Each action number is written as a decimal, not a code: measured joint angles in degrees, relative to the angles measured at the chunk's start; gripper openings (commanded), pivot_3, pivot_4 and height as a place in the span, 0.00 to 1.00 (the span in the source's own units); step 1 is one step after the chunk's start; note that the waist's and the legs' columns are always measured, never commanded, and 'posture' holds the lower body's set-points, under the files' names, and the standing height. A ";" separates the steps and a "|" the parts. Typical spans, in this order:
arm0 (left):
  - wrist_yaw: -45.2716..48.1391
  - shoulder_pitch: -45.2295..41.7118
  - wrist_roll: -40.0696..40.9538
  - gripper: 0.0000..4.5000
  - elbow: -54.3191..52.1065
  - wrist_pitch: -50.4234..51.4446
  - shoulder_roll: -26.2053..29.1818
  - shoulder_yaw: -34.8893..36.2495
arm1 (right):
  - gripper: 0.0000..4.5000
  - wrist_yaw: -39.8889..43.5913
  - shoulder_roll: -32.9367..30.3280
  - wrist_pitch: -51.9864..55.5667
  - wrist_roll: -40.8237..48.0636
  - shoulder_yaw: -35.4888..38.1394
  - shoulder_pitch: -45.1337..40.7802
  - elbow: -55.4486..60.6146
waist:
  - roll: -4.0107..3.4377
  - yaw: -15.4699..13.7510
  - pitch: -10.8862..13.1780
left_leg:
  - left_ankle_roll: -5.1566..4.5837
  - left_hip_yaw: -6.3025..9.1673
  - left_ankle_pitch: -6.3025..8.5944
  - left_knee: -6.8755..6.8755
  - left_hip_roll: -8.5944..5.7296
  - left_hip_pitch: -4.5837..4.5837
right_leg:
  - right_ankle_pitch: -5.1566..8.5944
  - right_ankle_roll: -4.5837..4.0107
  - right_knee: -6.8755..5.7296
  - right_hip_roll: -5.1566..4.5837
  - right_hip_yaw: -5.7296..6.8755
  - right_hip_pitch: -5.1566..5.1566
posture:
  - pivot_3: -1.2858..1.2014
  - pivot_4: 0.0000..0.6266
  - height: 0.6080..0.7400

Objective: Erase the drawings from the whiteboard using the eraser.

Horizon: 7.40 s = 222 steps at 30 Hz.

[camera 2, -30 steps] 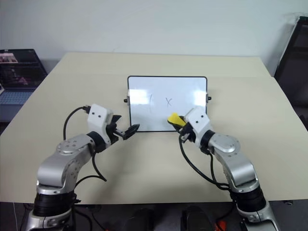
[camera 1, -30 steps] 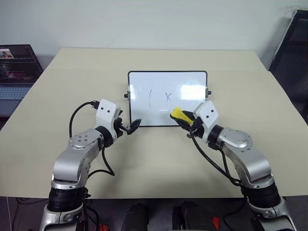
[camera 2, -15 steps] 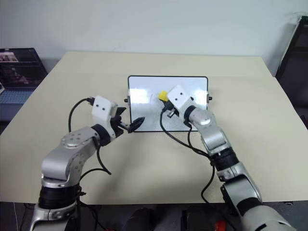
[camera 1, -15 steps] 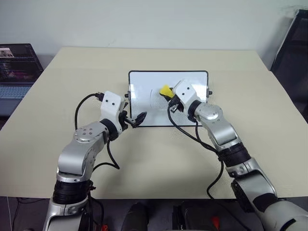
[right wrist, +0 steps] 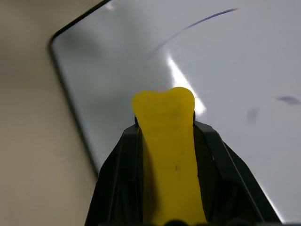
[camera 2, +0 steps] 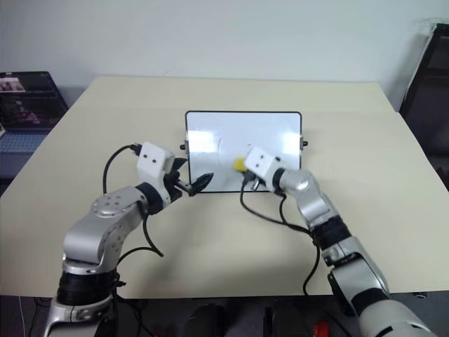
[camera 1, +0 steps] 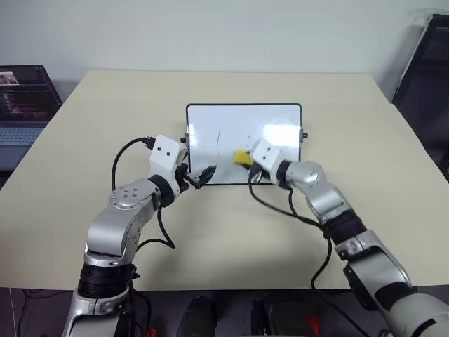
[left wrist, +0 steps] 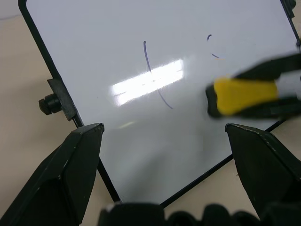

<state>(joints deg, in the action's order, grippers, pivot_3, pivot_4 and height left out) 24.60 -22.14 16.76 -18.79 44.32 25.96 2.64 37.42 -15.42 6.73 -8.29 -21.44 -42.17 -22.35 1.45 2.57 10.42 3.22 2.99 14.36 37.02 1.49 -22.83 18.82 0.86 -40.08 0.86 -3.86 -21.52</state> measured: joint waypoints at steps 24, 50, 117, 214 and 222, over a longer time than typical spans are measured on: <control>-0.29 0.64 0.12 1.00 0.33 -0.03 -0.65 -1.09 | 0.24 -0.25 -1.21 5.21 -2.87 3.09 -5.37 -2.20 | 0.01 -0.16 -0.05 | -0.05 0.08 -0.18 0.02 -0.01 0.18 | -0.23 -0.03 0.01 0.02 0.07 0.19 | 0.52 0.24 1.00; -0.37 1.47 0.18 1.00 -1.26 0.86 -1.46 -1.22 | 0.24 0.28 -0.12 -0.77 -6.22 0.16 -9.75 -7.45 | 0.00 0.65 -0.03 | -0.09 0.05 -0.29 -0.04 -0.02 0.06 | -0.37 0.02 0.09 0.02 0.03 0.09 | 0.52 0.24 1.00; -7.32 10.86 -0.13 1.00 0.03 -14.29 -6.03 6.80 | 0.24 -7.25 -1.99 12.48 7.38 8.10 14.99 29.77 | -0.01 -0.47 0.00 | -0.09 0.03 -0.27 -0.09 0.02 -0.03 | -0.37 0.02 0.28 0.08 0.03 0.03 | 0.52 0.24 1.00; 3.29 3.13 -1.18 1.00 -0.97 -7.53 0.41 -3.63 | 0.24 -12.34 -3.52 -2.07 -4.93 16.92 7.77 18.74 | -0.01 -0.84 0.02 | -0.05 0.06 -0.33 -0.12 0.02 -0.10 | -0.44 -0.07 0.21 0.02 0.08 -0.02 | 0.52 0.24 1.00; 14.98 -5.84 -0.23 1.00 4.48 -10.67 1.30 -11.09 | 0.24 -17.52 1.93 18.80 -0.04 22.77 27.79 38.52 | -0.04 -0.49 0.03 | -0.05 -0.04 -0.34 -0.10 0.02 -0.06 | -0.42 -0.06 0.17 0.09 -0.04 -0.05 | 0.52 0.24 1.00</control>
<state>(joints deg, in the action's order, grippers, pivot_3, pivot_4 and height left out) 39.59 -27.99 16.53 -14.31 33.65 27.27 -8.45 19.90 -13.49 25.54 -8.34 1.33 -14.38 16.17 1.41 2.07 10.45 3.17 2.95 14.02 36.91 1.50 -22.89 18.40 0.81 -39.90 0.95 -3.89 -21.56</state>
